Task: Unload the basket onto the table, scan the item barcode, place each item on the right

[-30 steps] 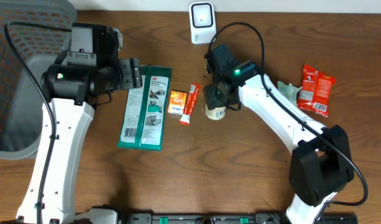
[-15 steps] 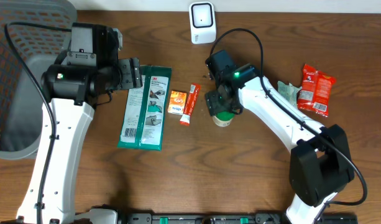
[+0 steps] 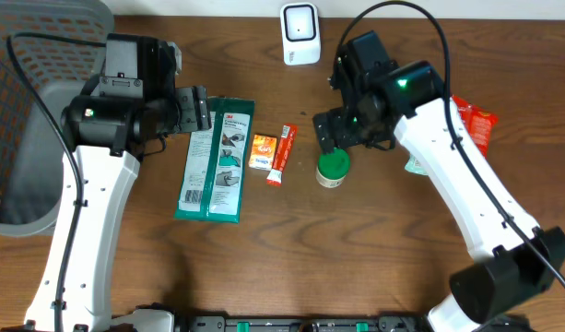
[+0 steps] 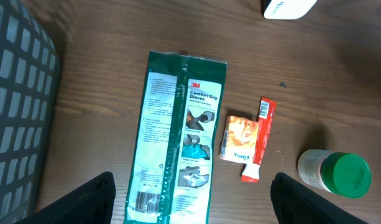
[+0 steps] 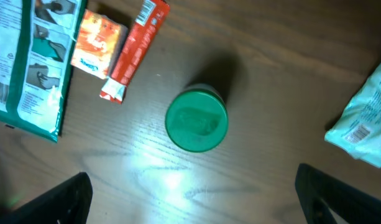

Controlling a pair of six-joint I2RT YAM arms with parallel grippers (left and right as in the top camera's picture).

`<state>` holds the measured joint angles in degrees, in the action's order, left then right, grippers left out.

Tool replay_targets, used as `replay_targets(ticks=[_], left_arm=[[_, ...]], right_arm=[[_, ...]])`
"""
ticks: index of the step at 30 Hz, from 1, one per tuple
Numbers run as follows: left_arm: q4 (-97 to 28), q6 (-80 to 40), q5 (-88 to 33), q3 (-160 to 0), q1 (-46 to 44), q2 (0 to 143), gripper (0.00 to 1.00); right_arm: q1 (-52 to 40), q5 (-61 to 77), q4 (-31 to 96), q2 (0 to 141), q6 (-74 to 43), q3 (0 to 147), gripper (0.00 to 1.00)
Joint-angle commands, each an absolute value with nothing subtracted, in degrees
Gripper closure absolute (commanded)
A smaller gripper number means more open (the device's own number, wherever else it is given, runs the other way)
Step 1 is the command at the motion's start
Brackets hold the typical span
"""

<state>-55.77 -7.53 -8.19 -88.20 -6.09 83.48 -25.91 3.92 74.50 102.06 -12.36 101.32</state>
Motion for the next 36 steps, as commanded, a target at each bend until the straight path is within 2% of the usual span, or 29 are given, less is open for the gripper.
replay_targets(ticks=[1, 9, 14, 17, 26, 32, 36], left_arm=[[-55.92, -7.81, -7.64, -88.88, -5.85, 83.48, 0.20], [-55.92, -7.81, -7.64, -88.88, -5.85, 83.48, 0.20], [-55.92, -7.81, -7.64, -88.88, -5.85, 83.48, 0.20], [-55.92, -7.81, -7.64, -88.88, -5.85, 83.48, 0.20], [-55.92, -7.79, -7.64, -88.88, -5.85, 83.48, 0.20], [-55.92, -7.81, -7.64, -88.88, -5.85, 83.48, 0.20], [-55.92, -7.81, -7.64, -88.88, -5.85, 83.48, 0.20]], right_arm=[[-25.19, 6.55, 77.52, 109.03, -11.92, 101.51, 0.01], [-25.23, 6.33, 77.49, 118.85, -11.86, 101.51, 0.01], [-26.39, 6.26, 76.49, 123.07, -11.46, 101.49, 0.08], [-27.22, 5.85, 75.96, 123.96, -11.49, 101.43, 0.11], [-29.41, 0.05, 74.65, 124.42, -11.75, 100.64, 0.11], [-29.41, 0.08, 70.02, 124.42, -12.36, 95.39, 0.20], [-29.36, 0.03, 68.16, 124.42, -12.36, 94.54, 0.30]])
